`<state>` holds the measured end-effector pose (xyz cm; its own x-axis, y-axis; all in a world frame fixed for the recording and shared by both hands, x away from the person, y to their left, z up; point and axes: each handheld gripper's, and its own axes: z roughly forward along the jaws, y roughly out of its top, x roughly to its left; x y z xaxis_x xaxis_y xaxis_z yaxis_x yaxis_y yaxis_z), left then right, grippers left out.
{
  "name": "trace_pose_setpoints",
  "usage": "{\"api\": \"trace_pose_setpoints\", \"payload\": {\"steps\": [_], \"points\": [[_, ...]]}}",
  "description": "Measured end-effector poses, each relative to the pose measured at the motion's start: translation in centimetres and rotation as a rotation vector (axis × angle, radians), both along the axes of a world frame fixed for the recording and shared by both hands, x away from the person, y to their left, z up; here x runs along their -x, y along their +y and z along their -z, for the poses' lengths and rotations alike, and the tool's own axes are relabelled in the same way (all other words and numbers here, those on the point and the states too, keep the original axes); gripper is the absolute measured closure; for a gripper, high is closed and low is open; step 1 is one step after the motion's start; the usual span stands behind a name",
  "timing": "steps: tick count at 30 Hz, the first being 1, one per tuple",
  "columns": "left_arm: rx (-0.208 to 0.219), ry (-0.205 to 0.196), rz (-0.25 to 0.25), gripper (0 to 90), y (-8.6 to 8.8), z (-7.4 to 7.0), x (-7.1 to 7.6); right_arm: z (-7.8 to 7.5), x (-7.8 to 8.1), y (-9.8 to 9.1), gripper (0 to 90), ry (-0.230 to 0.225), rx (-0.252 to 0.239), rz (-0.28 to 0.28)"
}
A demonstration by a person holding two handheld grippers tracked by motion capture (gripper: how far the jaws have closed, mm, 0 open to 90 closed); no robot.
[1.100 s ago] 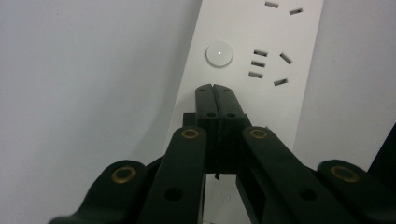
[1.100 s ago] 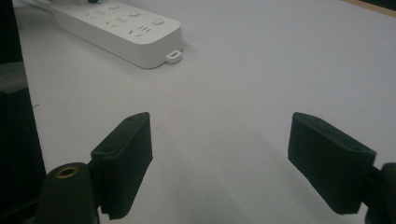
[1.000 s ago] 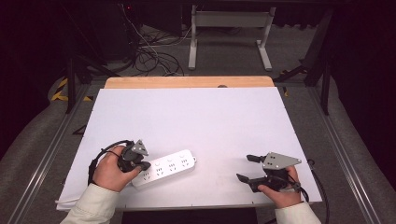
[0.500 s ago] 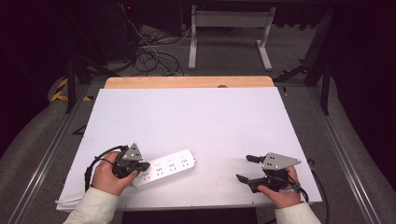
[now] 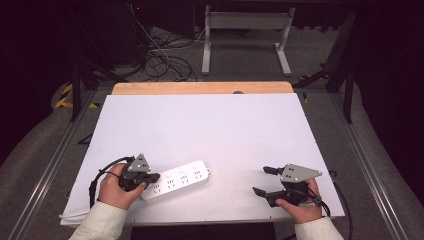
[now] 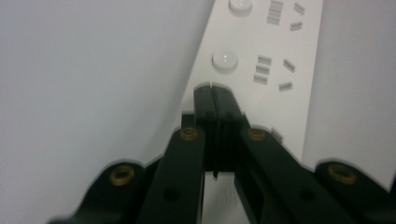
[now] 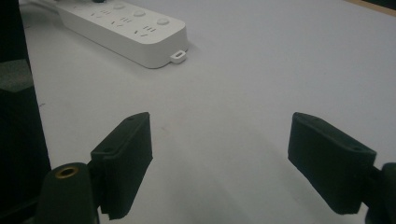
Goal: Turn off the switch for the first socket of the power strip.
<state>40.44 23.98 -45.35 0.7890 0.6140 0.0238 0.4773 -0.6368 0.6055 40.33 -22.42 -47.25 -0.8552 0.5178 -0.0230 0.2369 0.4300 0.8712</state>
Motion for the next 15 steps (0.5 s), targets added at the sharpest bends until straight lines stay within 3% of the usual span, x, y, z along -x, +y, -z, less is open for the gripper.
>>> {"api": "trace_pose_setpoints", "payload": {"steps": [4, 7, 8, 11, 13, 15], "points": [[0.023, 0.000, -0.009, 90.0, 0.2, 0.2, 0.2, 0.0, 0.0, 0.0, 22.4, 0.000, -0.001, -0.001], [0.012, -0.011, -0.015, 90.0, 0.2, 0.0, 0.2, 0.0, 0.0, 0.1, 22.4, 0.000, 0.000, -0.005], [0.040, -0.022, -0.019, 90.0, 0.2, 0.0, 0.2, 0.0, 0.0, 0.0, 22.4, -0.002, 0.000, -0.002], [0.043, -0.026, -0.012, 90.0, 0.1, -0.2, 0.3, 0.0, 0.0, 0.0, 22.4, -0.001, -0.001, 0.002], [0.086, -0.042, -0.003, 90.0, -0.1, -0.7, 0.5, 0.0, -0.1, -0.1, 22.4, -0.001, 0.000, 0.002], [0.087, -0.077, 0.001, 90.0, -0.3, -1.5, 0.7, 0.0, -0.2, -0.1, 22.4, 0.000, -0.003, 0.003]]}}
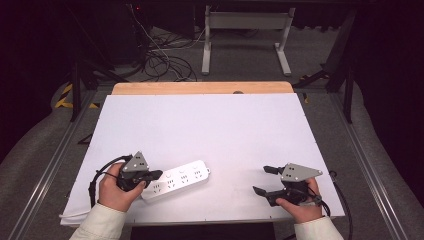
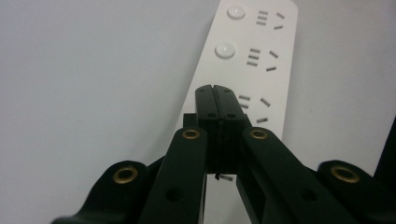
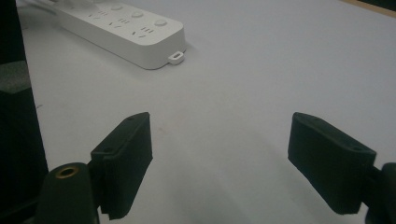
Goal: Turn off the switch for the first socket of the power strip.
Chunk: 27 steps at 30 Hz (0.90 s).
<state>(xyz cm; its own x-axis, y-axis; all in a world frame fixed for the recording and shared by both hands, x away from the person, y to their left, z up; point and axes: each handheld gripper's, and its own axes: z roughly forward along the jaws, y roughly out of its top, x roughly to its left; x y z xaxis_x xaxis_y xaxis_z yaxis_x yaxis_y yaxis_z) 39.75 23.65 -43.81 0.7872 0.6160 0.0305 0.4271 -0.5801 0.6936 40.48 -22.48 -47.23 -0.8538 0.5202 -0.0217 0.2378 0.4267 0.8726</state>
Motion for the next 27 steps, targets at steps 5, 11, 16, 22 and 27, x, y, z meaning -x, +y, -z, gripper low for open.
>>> {"api": "trace_pose_setpoints", "payload": {"steps": [5, 11, 16, 22, 27], "points": [[0.007, -0.041, 0.003, 90.0, -0.2, -1.3, 0.7, 0.0, 0.0, 0.0, 22.4, 0.001, 0.004, -0.001], [0.021, -0.058, 0.005, 90.0, -0.1, -1.6, 0.9, 0.0, 0.1, 0.0, 22.4, 0.000, -0.002, 0.000], [0.032, -0.069, 0.007, 90.0, -0.1, -1.8, 0.9, 0.1, 0.0, 0.0, 22.3, 0.002, -0.002, 0.001], [0.091, -0.101, 0.012, 74.4, -0.1, -2.1, 1.1, 0.0, 0.0, 0.0, 22.3, 0.001, -0.002, 0.000], [0.125, -0.116, 0.007, 65.3, -0.2, -2.4, 1.1, 0.0, 0.1, 0.0, 22.4, 0.001, -0.003, 0.001]]}}
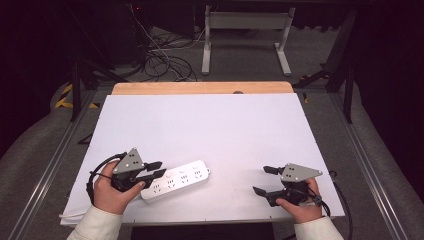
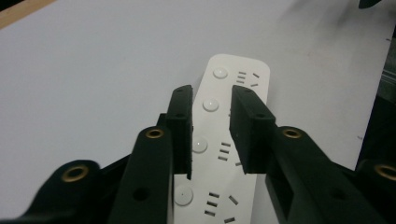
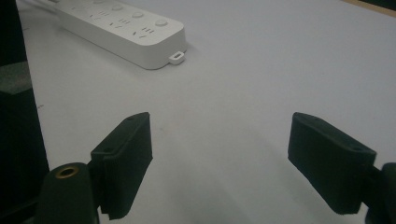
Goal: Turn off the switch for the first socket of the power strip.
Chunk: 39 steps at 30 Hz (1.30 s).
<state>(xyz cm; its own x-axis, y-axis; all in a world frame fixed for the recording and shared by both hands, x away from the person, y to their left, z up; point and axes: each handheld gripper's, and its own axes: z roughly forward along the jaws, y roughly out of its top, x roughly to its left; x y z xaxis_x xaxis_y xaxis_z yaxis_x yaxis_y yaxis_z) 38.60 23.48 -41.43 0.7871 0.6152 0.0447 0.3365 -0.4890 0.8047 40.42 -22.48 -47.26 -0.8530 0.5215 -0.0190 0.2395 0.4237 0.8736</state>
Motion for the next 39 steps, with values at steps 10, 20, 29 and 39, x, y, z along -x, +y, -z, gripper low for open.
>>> {"api": "trace_pose_setpoints", "payload": {"steps": [10, 20, 29, 39], "points": [[0.106, -0.090, -0.042, 33.7, 0.4, -0.5, 0.2, -0.1, 0.0, -0.1, 22.2, -0.001, -0.003, 0.001], [0.177, -0.142, -0.138, 21.8, 3.1, -0.3, 0.0, -0.1, 0.1, -0.1, 21.9, -0.002, -0.005, 0.000], [0.113, -0.158, -0.154, 19.8, 4.6, 1.2, -0.2, -0.1, 0.0, -0.2, 21.6, -0.004, -0.013, 0.005], [0.115, -0.124, -0.158, 20.1, 6.5, 3.4, 0.1, -0.1, 0.0, -0.1, 21.5, -0.004, -0.012, 0.007]]}}
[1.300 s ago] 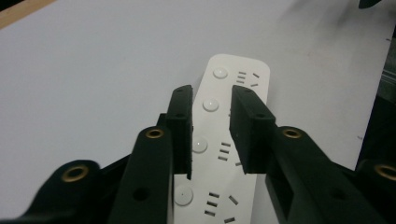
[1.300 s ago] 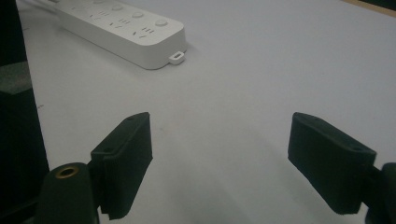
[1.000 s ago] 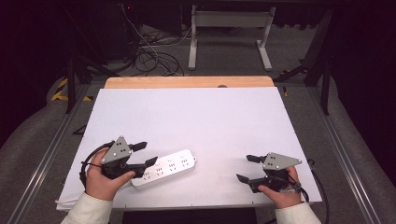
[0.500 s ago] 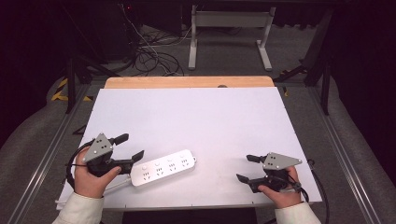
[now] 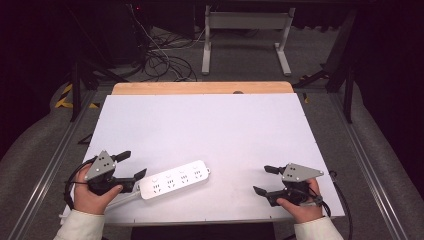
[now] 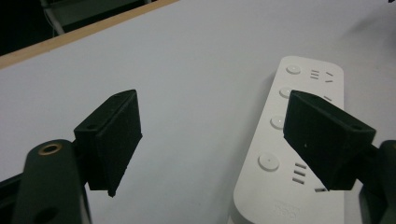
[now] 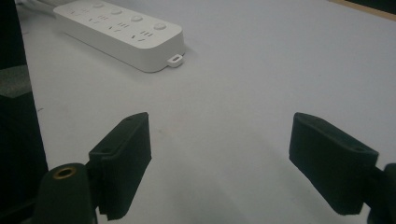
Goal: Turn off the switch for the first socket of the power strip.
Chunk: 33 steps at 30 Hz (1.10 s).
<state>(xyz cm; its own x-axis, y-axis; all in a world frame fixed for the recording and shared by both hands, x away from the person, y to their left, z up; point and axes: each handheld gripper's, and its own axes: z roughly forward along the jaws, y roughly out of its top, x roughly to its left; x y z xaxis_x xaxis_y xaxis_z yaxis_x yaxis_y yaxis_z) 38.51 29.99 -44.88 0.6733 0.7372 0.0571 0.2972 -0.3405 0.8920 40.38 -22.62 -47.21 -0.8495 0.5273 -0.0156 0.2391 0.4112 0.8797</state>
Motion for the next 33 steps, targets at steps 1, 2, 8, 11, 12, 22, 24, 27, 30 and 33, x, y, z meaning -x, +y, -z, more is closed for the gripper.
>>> {"api": "trace_pose_setpoints", "payload": {"steps": [1, 2, 8, 11, 12, 22, 24, 27, 30, 33], "points": [[-0.001, 0.003, -0.003, 20.9, 0.2, 0.2, 0.0, 0.0, 0.0, 0.0, 21.4, 0.000, 0.000, 0.000], [-0.001, 0.009, -0.004, 20.9, 0.4, 0.5, 0.1, 0.0, 0.0, 0.0, 21.1, 0.001, -0.001, 0.000], [0.022, 0.020, -0.031, 20.7, 1.4, 1.7, 0.7, 0.1, -0.1, 0.0, 20.6, 0.004, 0.001, 0.000], [0.010, 0.032, -0.047, 20.9, 1.8, 2.2, 0.8, 0.1, -0.1, 0.0, 20.5, 0.005, -0.001, 0.000], [0.011, 0.036, -0.045, 20.9, 1.9, 2.3, 0.9, 0.1, -0.1, 0.0, 20.4, 0.006, -0.001, 0.000], [0.006, 0.033, -0.096, 21.3, 2.6, 3.1, 1.7, 0.2, -0.1, -0.1, 18.2, 0.009, -0.001, 0.000], [-0.014, 0.036, -0.101, 21.3, 2.3, 3.3, 1.7, 0.2, -0.2, -0.2, 18.2, 0.011, -0.005, -0.001], [-0.041, 0.037, -0.107, 21.6, 2.1, 3.2, 1.6, 0.2, -0.2, -0.2, 18.2, 0.013, -0.007, 0.002], [-0.027, 0.034, -0.114, 22.0, 2.3, 3.1, 1.6, 0.2, -0.2, -0.2, 18.2, 0.014, -0.008, -0.001], [0.000, 0.026, -0.122, 22.2, 2.5, 3.0, 1.7, 0.2, -0.2, -0.2, 18.2, 0.012, -0.009, -0.002]]}}
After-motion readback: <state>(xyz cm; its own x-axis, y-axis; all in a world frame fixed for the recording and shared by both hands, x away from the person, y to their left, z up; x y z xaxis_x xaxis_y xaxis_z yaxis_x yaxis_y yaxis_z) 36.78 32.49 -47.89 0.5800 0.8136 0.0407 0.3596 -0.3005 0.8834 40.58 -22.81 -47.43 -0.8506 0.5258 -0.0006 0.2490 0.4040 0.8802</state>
